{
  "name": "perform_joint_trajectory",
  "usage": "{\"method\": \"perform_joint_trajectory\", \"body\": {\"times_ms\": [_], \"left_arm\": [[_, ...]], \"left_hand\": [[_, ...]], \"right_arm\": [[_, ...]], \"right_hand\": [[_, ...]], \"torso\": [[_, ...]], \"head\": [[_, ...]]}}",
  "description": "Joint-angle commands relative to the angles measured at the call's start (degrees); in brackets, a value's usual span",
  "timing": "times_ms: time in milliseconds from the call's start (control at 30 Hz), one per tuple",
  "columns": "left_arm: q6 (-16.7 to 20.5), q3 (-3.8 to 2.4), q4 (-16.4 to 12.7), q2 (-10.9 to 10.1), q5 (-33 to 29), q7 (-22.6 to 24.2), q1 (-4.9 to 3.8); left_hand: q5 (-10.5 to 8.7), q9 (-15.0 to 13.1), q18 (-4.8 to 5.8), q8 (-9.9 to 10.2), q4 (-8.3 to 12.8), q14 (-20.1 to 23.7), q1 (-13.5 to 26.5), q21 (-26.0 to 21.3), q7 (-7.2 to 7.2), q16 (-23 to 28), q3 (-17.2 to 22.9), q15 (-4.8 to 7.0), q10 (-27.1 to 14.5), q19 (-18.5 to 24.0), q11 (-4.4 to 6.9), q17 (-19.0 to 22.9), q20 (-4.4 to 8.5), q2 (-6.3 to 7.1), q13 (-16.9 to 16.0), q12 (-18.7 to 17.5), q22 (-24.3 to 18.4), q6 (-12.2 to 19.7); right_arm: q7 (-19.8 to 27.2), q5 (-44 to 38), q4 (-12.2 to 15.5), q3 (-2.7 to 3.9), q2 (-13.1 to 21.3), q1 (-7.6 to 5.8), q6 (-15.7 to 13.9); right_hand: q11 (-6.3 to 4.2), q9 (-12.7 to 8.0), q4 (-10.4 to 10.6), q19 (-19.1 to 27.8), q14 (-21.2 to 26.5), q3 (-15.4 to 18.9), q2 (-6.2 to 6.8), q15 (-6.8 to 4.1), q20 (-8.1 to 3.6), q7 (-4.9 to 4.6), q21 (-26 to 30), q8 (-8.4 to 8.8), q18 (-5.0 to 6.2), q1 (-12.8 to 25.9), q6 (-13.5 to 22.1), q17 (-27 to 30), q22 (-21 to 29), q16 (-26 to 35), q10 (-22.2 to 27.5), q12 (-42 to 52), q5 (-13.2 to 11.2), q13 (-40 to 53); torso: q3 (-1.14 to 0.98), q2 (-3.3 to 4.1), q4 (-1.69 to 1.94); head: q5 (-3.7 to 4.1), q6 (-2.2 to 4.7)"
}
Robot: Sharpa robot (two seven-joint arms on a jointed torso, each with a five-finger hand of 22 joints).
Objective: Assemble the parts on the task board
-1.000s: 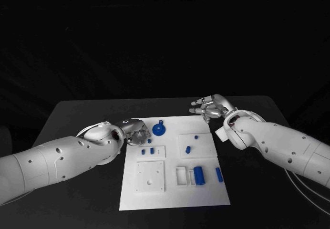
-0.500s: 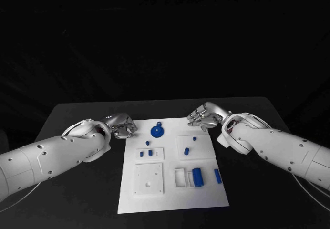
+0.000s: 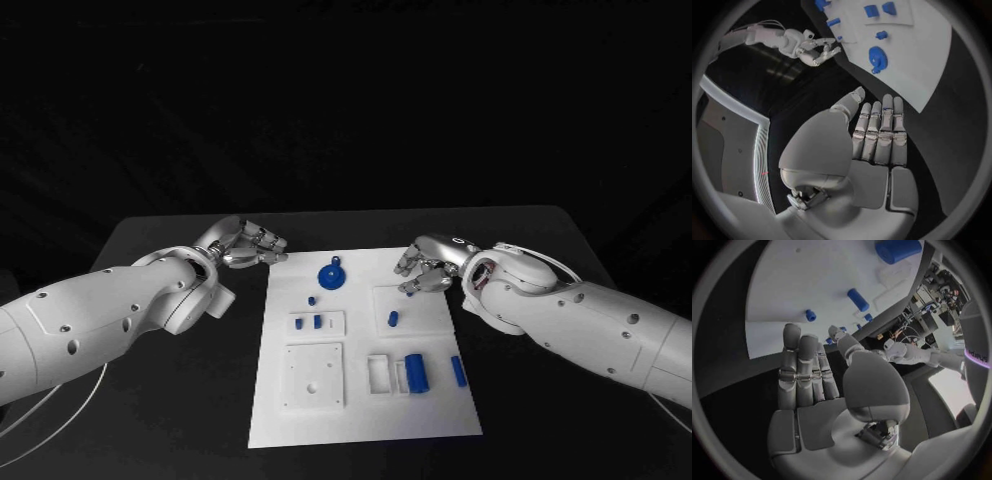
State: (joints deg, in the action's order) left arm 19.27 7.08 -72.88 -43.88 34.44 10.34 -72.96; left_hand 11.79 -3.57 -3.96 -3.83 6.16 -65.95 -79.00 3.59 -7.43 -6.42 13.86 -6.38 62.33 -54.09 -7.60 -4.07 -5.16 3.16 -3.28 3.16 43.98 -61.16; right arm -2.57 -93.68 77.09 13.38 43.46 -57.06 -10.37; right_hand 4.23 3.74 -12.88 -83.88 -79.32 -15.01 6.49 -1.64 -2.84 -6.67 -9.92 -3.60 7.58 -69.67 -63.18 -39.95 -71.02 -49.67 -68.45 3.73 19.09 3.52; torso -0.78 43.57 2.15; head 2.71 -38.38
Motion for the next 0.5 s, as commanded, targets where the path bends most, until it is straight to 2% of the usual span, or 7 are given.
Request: {"method": "perform_joint_trajectory", "body": {"times_ms": [33,67,133,167,367,433,500], "left_arm": [[0.73,-0.07,-0.92,-0.43,-9.71,5.26,-0.15],[0.73,-0.07,-1.04,-0.53,-10.06,5.40,-0.16],[0.81,-0.07,-1.27,-0.73,-10.72,5.70,-0.19],[0.89,-0.08,-1.35,-0.81,-10.95,5.82,-0.20],[1.48,-0.08,-1.58,-1.10,-12.16,6.47,-0.22],[1.68,-0.08,-1.63,-1.17,-12.54,6.67,-0.23],[1.81,-0.09,-1.68,-1.22,-12.83,6.83,-0.23]], "left_hand": [[-0.12,0.00,-0.35,0.17,0.09,-1.09,0.01,0.01,-0.23,2.82,-0.61,-0.08,-0.23,-0.53,-0.15,-0.28,-0.42,-0.36,-0.02,0.19,-3.82,0.27],[-0.04,0.00,-0.31,0.18,0.11,-1.12,0.03,0.05,-0.36,2.82,-0.99,-0.09,-0.18,-1.10,-0.16,-0.31,-0.45,-0.53,-0.03,0.19,-6.64,0.24],[-0.05,0.01,-0.27,0.19,0.12,-1.16,0.03,0.09,-0.44,2.84,-1.12,-0.13,-0.07,-1.40,-0.20,-0.32,-0.44,-0.67,-0.03,0.17,-7.89,0.20],[-0.05,0.01,-0.13,0.19,0.33,-1.30,-0.10,0.20,-0.44,2.83,-1.42,-0.07,0.05,-2.26,-0.24,-0.35,-0.29,-0.92,0.00,0.11,-11.85,0.11],[-0.04,0.00,-0.05,0.19,0.44,-1.31,0.04,0.27,-0.53,2.81,-1.72,-0.03,-0.01,-2.91,-0.26,-0.35,-0.23,-0.86,-0.03,0.20,-14.54,0.14],[0.00,0.00,0.04,0.18,0.48,-1.39,0.14,0.32,-0.54,2.80,-1.89,0.01,0.06,-3.45,-0.22,-0.39,-0.17,-0.92,-0.03,0.20,-17.04,0.14],[0.00,0.00,0.04,0.18,0.48,-1.39,0.14,0.32,-0.54,2.80,-1.89,0.01,0.06,-3.45,-0.22,-0.39,-0.17,-0.92,-0.03,0.20,-17.04,0.14]], "right_arm": [[-3.72,-7.17,0.45,-0.01,0.07,0.19,2.50],[-3.88,-7.43,0.53,-0.02,0.08,0.23,2.55],[-4.19,-7.91,0.71,-0.04,0.10,0.31,2.87],[-4.32,-8.08,0.81,-0.05,0.13,0.36,3.11],[-4.85,-8.63,1.37,-0.19,0.25,0.63,4.61],[-4.95,-8.77,1.45,-0.24,0.26,0.73,4.91],[-5.02,-8.88,1.43,-0.28,0.25,0.83,5.17]], "right_hand": [[0.17,-0.01,1.03,-1.39,0.21,0.32,0.78,0.40,0.45,-0.11,0.47,-0.02,0.88,-0.37,0.38,0.36,0.14,-0.46,0.54,-0.28,-0.23,-0.06],[0.17,-0.01,1.85,-1.53,0.27,0.57,1.07,0.40,0.47,-0.13,0.65,0.00,0.92,-0.83,0.40,0.74,0.23,-0.68,0.53,-0.31,-0.27,-0.07],[0.16,0.00,2.04,-1.57,0.30,0.55,1.14,0.40,0.47,-0.12,0.70,-0.01,0.92,-0.97,0.35,0.84,0.24,-0.76,0.49,-0.30,-0.32,-0.06],[0.11,0.01,2.25,-1.61,0.32,0.44,1.15,0.37,0.46,-0.06,0.75,-0.02,0.91,-1.08,0.21,0.94,0.25,-0.85,0.32,-0.31,-0.36,-0.07],[-0.03,0.00,2.70,-1.68,0.43,-1.03,1.46,0.27,0.33,0.04,0.84,0.00,0.73,-1.04,-0.18,1.27,0.14,-1.13,-0.19,-0.31,-1.06,-0.07],[-0.10,0.01,2.83,-1.68,0.46,-1.54,1.58,0.23,0.29,0.11,0.86,-0.01,0.67,-0.96,-0.37,1.35,0.08,-1.18,-0.42,-0.31,-1.20,-0.07],[-0.16,0.02,2.94,-1.68,0.49,-2.09,1.72,0.20,0.25,0.16,0.89,-0.03,0.61,-0.89,-0.50,1.42,0.04,-1.24,-0.59,-0.30,-1.28,-0.06]], "torso": [[0.01,0.08,-0.04],[0.02,0.09,-0.05],[0.02,0.09,-0.06],[0.02,0.09,-0.06],[-0.04,0.13,-0.13],[-0.05,0.14,-0.17],[-0.06,0.15,-0.16]], "head": [[-0.11,0.06],[-0.14,0.06],[-0.16,0.07],[-0.17,0.05],[-0.22,-0.08],[-0.26,-0.14],[-0.25,-0.18]]}}
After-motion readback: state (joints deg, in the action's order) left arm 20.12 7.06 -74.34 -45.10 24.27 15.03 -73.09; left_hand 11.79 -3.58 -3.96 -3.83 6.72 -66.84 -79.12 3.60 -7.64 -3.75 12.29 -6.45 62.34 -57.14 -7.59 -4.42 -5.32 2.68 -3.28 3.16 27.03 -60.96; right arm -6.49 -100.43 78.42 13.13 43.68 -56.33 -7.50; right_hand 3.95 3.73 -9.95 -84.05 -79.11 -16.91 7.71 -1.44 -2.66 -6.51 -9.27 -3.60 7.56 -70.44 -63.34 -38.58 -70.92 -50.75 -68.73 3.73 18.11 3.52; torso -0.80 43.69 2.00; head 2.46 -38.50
